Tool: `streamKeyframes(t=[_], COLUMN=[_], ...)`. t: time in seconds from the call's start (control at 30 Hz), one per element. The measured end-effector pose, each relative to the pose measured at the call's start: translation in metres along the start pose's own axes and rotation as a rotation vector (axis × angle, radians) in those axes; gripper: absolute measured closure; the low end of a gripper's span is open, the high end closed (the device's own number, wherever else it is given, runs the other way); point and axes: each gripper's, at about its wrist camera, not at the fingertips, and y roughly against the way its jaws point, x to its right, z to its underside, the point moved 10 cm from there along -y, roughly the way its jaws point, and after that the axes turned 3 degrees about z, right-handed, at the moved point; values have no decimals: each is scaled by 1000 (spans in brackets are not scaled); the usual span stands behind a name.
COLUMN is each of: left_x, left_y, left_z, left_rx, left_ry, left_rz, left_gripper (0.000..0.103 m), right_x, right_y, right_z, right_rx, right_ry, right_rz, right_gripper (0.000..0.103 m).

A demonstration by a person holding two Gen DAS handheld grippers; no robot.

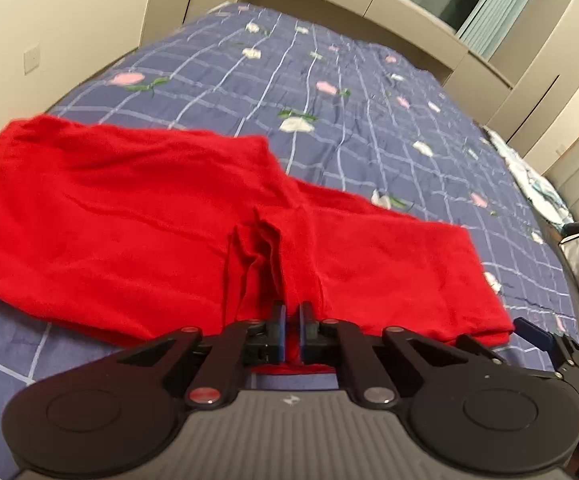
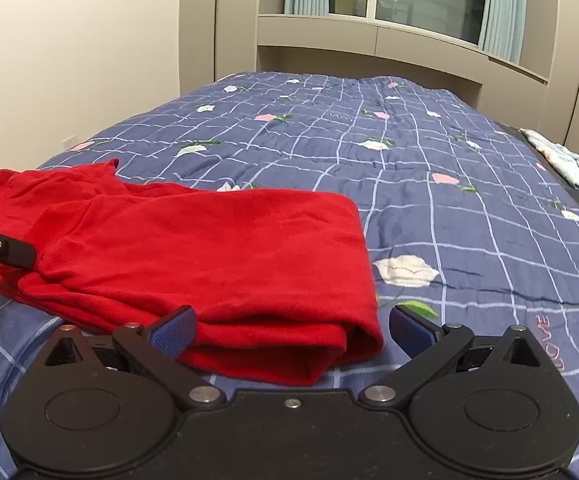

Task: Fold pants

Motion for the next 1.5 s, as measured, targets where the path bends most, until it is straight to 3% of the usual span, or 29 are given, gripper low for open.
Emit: streamKeyframes(t=[0.23, 0.5, 0.6, 0.67, 0.7, 0.77, 0.87, 0.93, 1.13, 1.2, 1.27, 1.33, 1.43, 1.5], left_x=[-10, -20, -19, -18, -19, -23, -34, -36, -35, -39, -46, -58, -79, -96], left_y=[11, -3, 4, 5, 5, 2, -15, -20, -17, -7, 7, 26, 60, 80], left_z=[12, 17, 10, 3, 0, -7, -3, -2, -4, -8, -13, -20, -28, -31], left_rx=[-11, -33, 10, 40, 51, 74, 11, 8, 8, 24, 51, 88, 144, 172], left_ry=[61, 83, 78, 73, 77, 77, 76, 62, 57, 80, 92, 105, 114, 131], left_rz=[-14, -38, -41, -38, -44, -75, -142, -147, -151, -156, -167, -193, -243, -285], left_gripper=[99, 97, 87, 56, 52, 51, 53, 53, 52, 44, 25, 13, 6, 1], right_x=[8, 25, 24, 26, 28, 34, 43, 46, 42, 28, 5, -20, -59, -68], right_y=[-14, -52, -46, -49, -53, -62, -83, -97, -89, -80, -73, -69, -73, -80], right_z=[-24, -14, -26, -38, -43, -53, -51, -40, -46, -52, -55, -56, -47, -39], right_rx=[35, -56, -5, 20, 23, 25, -13, -61, -32, 7, 38, 68, 71, 63], right_ry=[51, 30, 52, 62, 64, 67, 78, 64, 59, 56, 88, 155, 220, 233], right_rz=[25, 43, 38, 43, 51, 80, 129, 122, 146, 119, 63, 19, -66, -44], right_gripper=[1, 1, 1, 1, 1, 1, 1, 1, 1, 1, 1, 1, 1, 1])
